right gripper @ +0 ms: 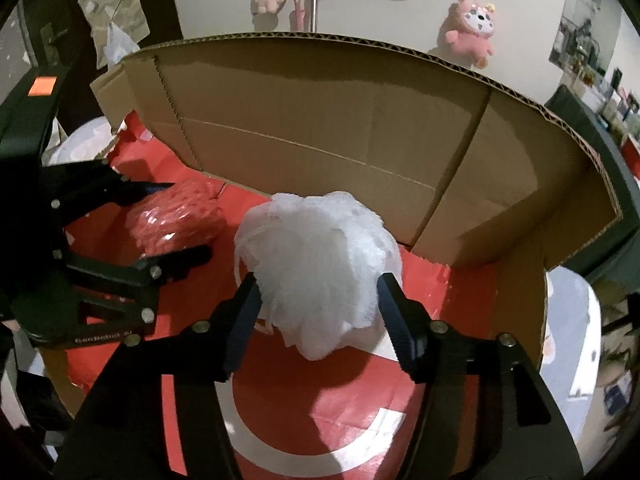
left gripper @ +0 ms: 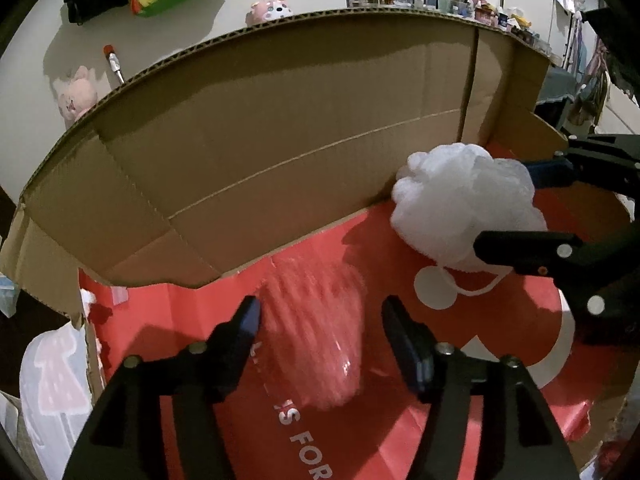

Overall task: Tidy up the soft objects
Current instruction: 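Lower the red sponge and white puff into the box and open both grippers, then withdraw both grippers from the box back toward the remaining items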

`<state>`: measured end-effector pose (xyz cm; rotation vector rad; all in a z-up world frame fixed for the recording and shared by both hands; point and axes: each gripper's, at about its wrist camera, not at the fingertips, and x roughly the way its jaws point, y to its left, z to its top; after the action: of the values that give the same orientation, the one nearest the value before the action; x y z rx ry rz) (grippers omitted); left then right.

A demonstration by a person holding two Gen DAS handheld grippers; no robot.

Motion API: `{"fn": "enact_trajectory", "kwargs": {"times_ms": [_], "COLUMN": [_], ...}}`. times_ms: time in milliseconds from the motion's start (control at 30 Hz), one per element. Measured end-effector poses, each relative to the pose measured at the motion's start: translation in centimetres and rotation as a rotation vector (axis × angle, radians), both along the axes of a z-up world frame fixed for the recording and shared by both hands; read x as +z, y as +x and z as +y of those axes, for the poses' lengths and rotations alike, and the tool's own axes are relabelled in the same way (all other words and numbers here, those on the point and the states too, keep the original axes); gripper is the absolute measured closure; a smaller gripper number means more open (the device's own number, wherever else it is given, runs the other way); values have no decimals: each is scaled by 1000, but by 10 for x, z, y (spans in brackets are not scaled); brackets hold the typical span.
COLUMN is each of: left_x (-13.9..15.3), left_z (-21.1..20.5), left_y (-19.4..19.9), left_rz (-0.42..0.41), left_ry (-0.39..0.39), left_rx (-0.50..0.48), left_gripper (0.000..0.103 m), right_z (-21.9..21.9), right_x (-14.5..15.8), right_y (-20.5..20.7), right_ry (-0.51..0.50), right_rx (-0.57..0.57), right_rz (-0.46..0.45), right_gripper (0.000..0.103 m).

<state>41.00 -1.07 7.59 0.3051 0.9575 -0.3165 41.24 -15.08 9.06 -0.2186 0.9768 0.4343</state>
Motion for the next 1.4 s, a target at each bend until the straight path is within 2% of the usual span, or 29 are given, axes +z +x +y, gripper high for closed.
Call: {"fn": "enact_trajectory", "kwargs": {"times_ms": [133,467,567,633,700,767,867,967,1100,1267,1400], "left_x": [0,8,17,24,35,48,67,85,106,135,147], "left_z": [1,13,16,18,21,22,25,27,30,34,37], "left_y": [-1,-6,-17,-24,-34,-44,-64,-85,-122,-175,-210], "left_rz": [8,-3,-17,-29,-53,-81,-125,-171,-233,-337,-387], "left_ry": [-4,-26,-58,-85,-116,-151,-189,-226,-270,-303,-327], "left_rx": [11,55,72,82,93,91,91,95,101,93,90], "left_gripper": [29,23,22,17,10,9,4,1,0,0,0], "right_z": [-4,-5,-7,-10,-13,-16,-23,-32,-43,-47,-49], "right_x": [-1,0,7,14,23,34,53,72,100,130,149], "right_y": [3,4,-1,-6,-13,-22,-40,-63,-104,-153,-201], "right_ry": [12,14,28,43,59,74,99,133,176,190,190], "right_rx": [-16,-36,-42,-48,-54,-59,-70,-82,-82,-86,-76], "right_rz": [23,26,15,4,-11,-34,-65,-99,-169,-256,-341], "right_gripper": [35,35,34,33,26,26,26,21,19,18,14]}}
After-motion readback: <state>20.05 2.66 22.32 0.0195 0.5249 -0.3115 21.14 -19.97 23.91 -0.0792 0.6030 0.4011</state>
